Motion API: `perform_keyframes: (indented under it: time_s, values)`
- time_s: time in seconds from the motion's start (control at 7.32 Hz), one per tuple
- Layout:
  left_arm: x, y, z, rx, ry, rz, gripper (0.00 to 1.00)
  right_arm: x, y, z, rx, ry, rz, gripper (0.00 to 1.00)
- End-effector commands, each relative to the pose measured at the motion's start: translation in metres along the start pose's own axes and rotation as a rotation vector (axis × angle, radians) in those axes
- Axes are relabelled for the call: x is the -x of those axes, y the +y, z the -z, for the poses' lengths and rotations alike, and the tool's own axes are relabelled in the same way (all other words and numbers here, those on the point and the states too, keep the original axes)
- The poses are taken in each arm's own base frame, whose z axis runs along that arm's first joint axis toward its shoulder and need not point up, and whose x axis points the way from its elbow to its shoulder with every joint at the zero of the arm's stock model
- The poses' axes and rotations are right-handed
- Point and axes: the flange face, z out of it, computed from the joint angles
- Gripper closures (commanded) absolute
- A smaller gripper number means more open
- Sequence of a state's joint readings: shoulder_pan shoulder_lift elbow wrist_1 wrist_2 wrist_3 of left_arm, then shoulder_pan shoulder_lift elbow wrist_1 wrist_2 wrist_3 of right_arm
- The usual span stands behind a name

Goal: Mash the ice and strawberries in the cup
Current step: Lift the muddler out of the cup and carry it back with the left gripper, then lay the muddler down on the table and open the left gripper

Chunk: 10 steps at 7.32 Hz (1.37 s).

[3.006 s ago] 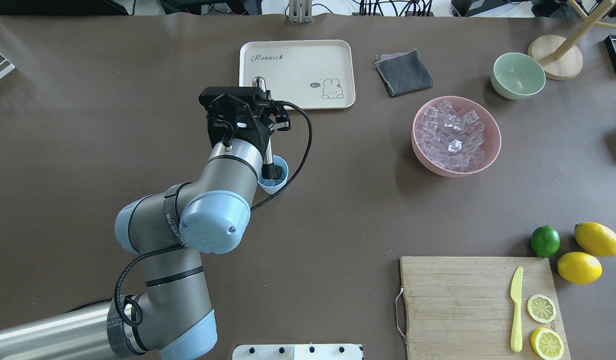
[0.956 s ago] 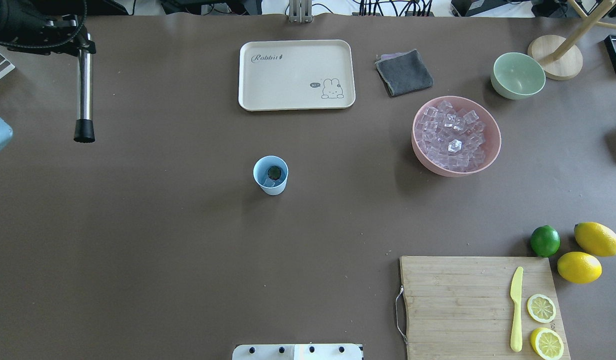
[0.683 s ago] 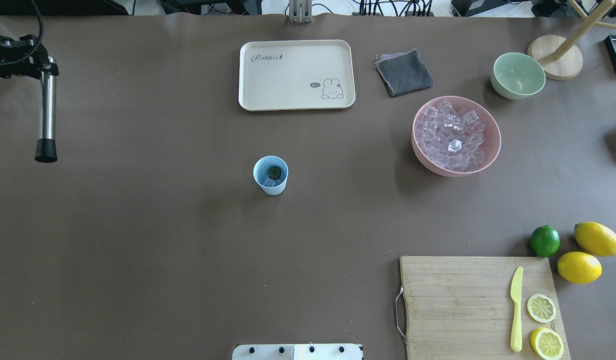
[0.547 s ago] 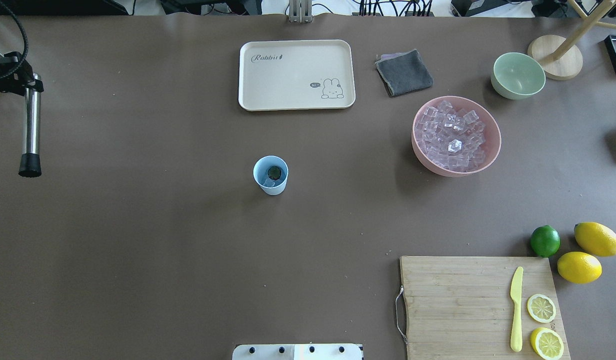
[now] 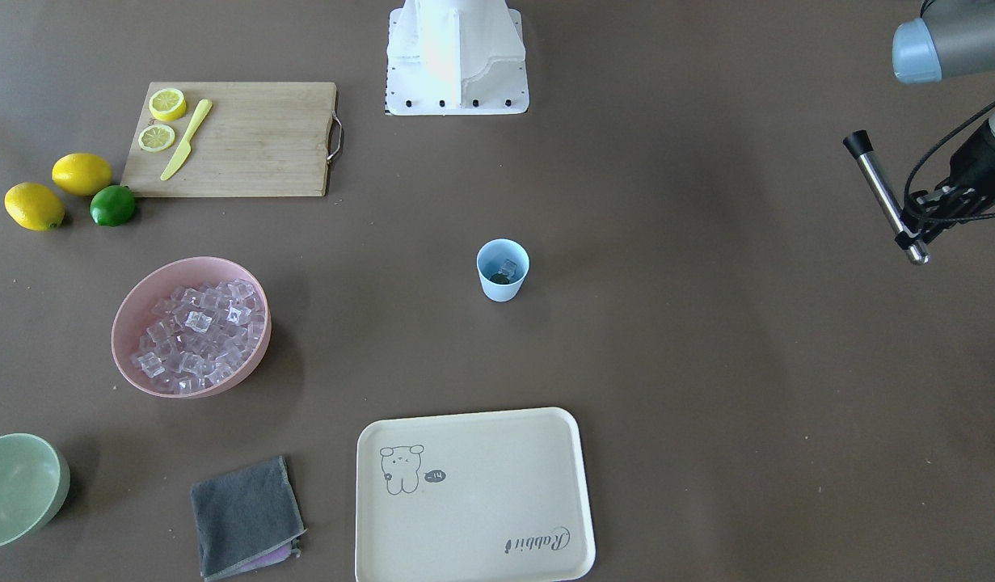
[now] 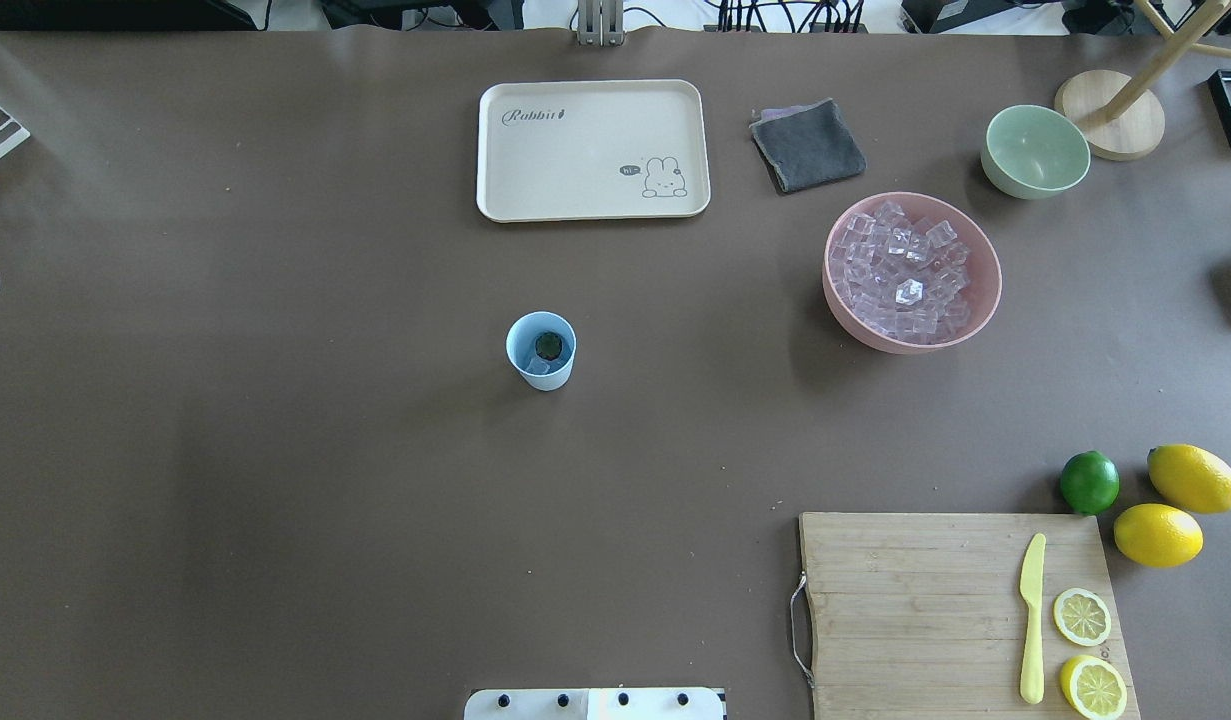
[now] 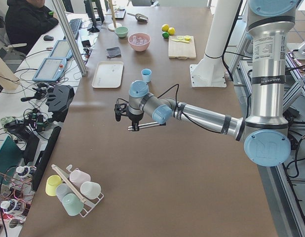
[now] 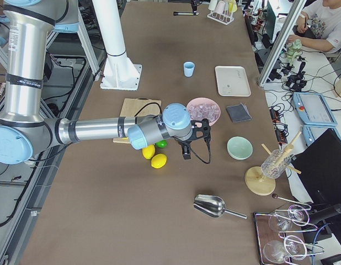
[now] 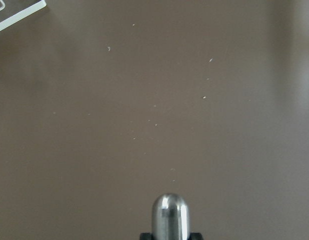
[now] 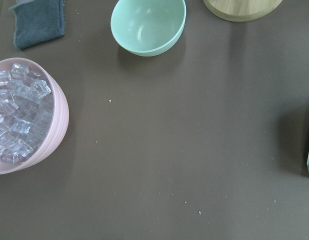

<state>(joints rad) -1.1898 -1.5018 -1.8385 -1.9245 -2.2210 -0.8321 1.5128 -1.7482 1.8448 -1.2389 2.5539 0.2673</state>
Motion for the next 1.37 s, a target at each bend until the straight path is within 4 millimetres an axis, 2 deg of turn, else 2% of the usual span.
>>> perform_keyframes:
  time_s: [0.0, 0.27, 0.41, 0.55, 0.68, 0.82, 0.96, 1.09, 1.23]
  values:
    - [0.016, 0.006, -0.017, 0.033, -0.025, -0.002, 1.0, -0.005, 0.004, -0.002, 0.002, 0.016, 0.0, 0.01]
    - [0.038, 0.015, -0.034, 0.048, -0.039, 0.004, 1.0, -0.008, 0.001, -0.005, 0.006, 0.018, -0.004, 0.01]
    - [0.046, 0.014, -0.051, 0.048, -0.043, -0.012, 1.0, -0.008, 0.0, -0.004, 0.003, 0.018, -0.002, 0.01]
    - [0.043, 0.016, -0.088, 0.038, -0.032, -0.085, 1.0, -0.008, 0.001, -0.004, 0.004, 0.018, -0.004, 0.01]
    - [0.029, 0.012, -0.115, 0.039, -0.023, -0.131, 1.0, -0.01, 0.002, -0.005, 0.006, 0.019, -0.007, 0.01]
    - [0.027, 0.011, -0.116, 0.037, -0.019, -0.136, 1.0, -0.01, 0.003, -0.005, 0.007, 0.019, -0.009, 0.01]
    - [0.006, 0.017, -0.127, 0.046, -0.017, -0.175, 1.0, -0.011, 0.005, -0.005, 0.009, 0.019, -0.011, 0.01]
    - [-0.002, 0.021, -0.134, 0.039, -0.024, -0.199, 1.0, -0.011, 0.005, -0.005, 0.009, 0.019, -0.011, 0.01]
    - [-0.001, 0.022, -0.134, 0.036, -0.026, -0.2, 1.0, -0.013, 0.006, -0.006, 0.011, 0.02, -0.015, 0.01]
